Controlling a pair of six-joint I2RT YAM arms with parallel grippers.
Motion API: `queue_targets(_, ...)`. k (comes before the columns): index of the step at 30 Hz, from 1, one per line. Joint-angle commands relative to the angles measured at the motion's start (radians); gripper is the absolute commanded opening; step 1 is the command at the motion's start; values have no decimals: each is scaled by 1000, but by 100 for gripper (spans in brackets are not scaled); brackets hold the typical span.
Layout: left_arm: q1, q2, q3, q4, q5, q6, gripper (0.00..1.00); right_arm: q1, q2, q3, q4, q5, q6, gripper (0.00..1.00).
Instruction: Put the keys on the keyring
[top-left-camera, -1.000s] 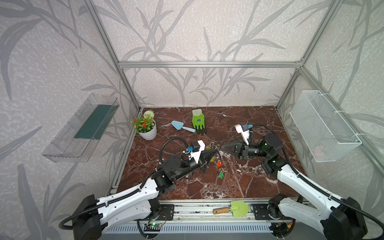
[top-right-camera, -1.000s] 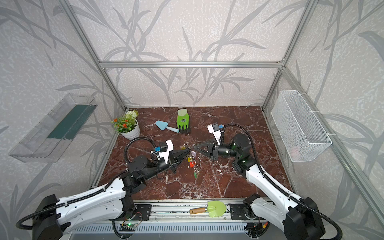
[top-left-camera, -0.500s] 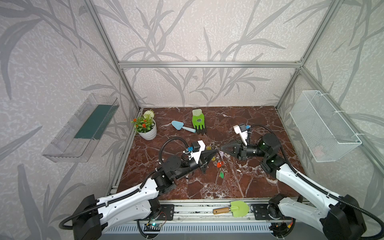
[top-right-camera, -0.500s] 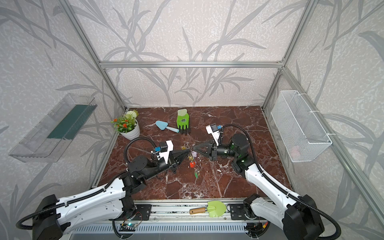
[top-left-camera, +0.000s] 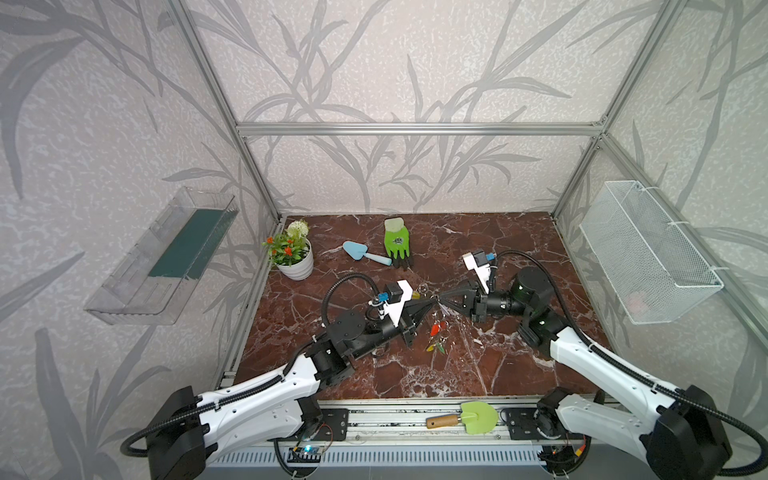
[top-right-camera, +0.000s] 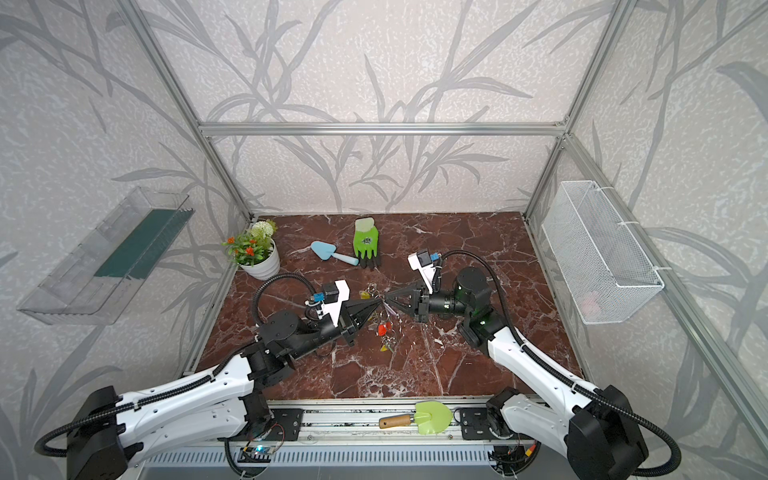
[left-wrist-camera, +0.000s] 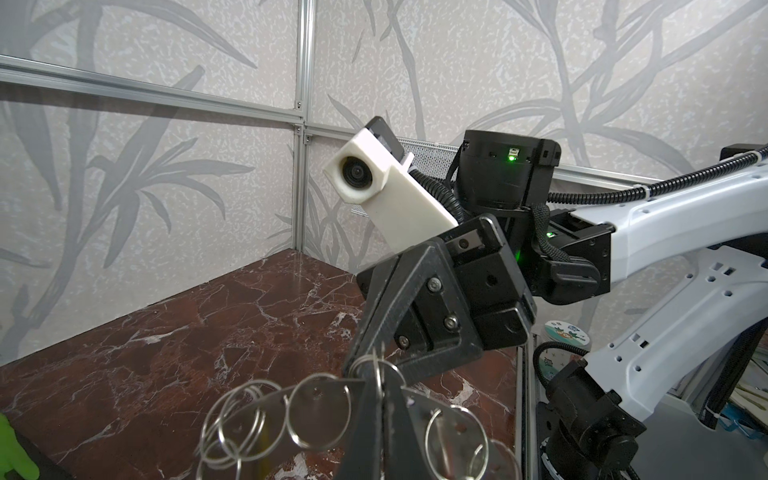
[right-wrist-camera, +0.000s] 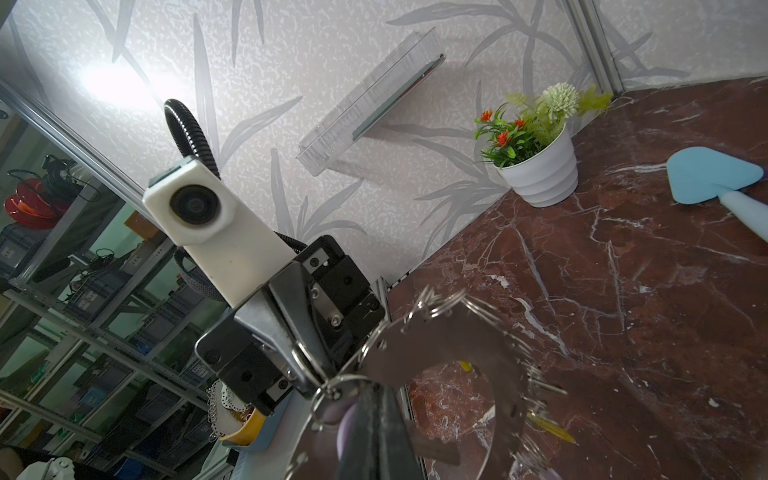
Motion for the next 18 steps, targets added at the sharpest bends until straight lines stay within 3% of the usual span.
queue_targets(1,-4,-20,60,126,-9,6,0,17,-13,-5,-89,5,-61,0)
queue_targets(18,-3,-17,62,126,-24,5,0,56,-31,7,-237,86,-168,0)
